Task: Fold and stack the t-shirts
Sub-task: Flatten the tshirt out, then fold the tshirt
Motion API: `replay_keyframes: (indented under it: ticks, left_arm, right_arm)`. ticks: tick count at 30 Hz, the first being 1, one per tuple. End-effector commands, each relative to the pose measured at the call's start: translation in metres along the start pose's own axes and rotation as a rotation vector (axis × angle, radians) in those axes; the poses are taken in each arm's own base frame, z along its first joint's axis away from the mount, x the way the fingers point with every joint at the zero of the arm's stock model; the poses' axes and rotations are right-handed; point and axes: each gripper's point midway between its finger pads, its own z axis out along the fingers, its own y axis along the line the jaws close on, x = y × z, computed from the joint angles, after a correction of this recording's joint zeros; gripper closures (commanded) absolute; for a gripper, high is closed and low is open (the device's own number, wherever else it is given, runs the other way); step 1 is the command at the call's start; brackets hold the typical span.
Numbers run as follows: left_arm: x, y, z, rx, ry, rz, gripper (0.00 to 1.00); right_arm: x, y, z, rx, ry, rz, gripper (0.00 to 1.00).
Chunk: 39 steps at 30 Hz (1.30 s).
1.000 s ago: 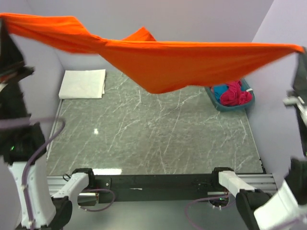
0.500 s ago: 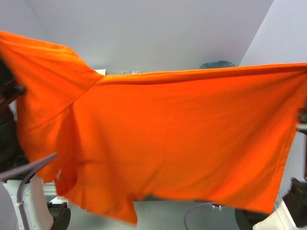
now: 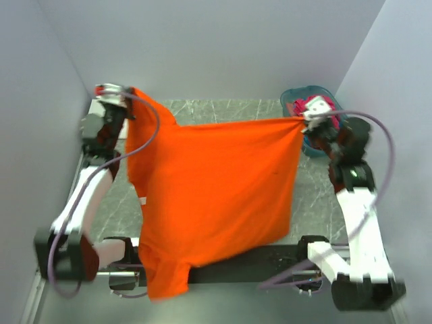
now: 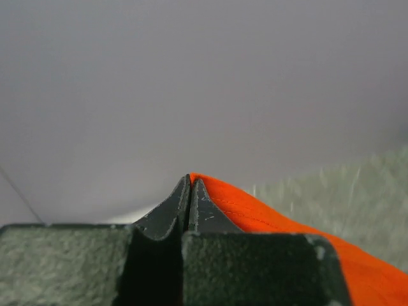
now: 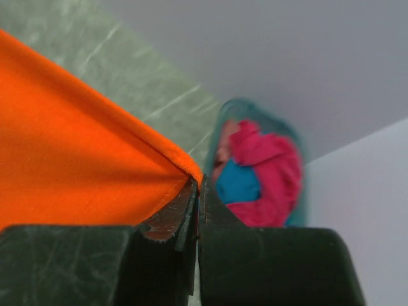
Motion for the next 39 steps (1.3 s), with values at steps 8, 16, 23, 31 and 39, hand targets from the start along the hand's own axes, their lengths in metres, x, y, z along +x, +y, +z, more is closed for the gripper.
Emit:
replay_keyframes:
  ticks: [8, 16, 23, 31, 39]
  left_arm:
    - [0.276, -0.005, 0.089, 0.033, 0.482, -0.042, 1.00]
    - [0.340, -0.006, 0.136, 0.046, 0.621, -0.022, 1.00]
    - [0.338, -0.004, 0.153, 0.056, 0.606, -0.008, 1.00]
    - [0.311, -0.008, 0.161, 0.094, 0.549, 0.005, 1.00]
    - [0.298, -0.016, 0.151, 0.142, 0.529, 0.007, 1.00]
  right_arm:
    - [0.160, 0.031, 0.196, -0.170, 0.334, -0.029, 1.00]
    - [0.223, 0.029, 0.268, -0.155, 0.509, 0.043, 1.00]
    - [0.224, 0.023, 0.278, -0.127, 0.501, 0.070, 1.00]
    - [0.217, 0.027, 0.270, -0.155, 0.480, 0.068, 1.00]
    - [0.210, 0.032, 0.257, -0.185, 0.458, 0.081, 1.00]
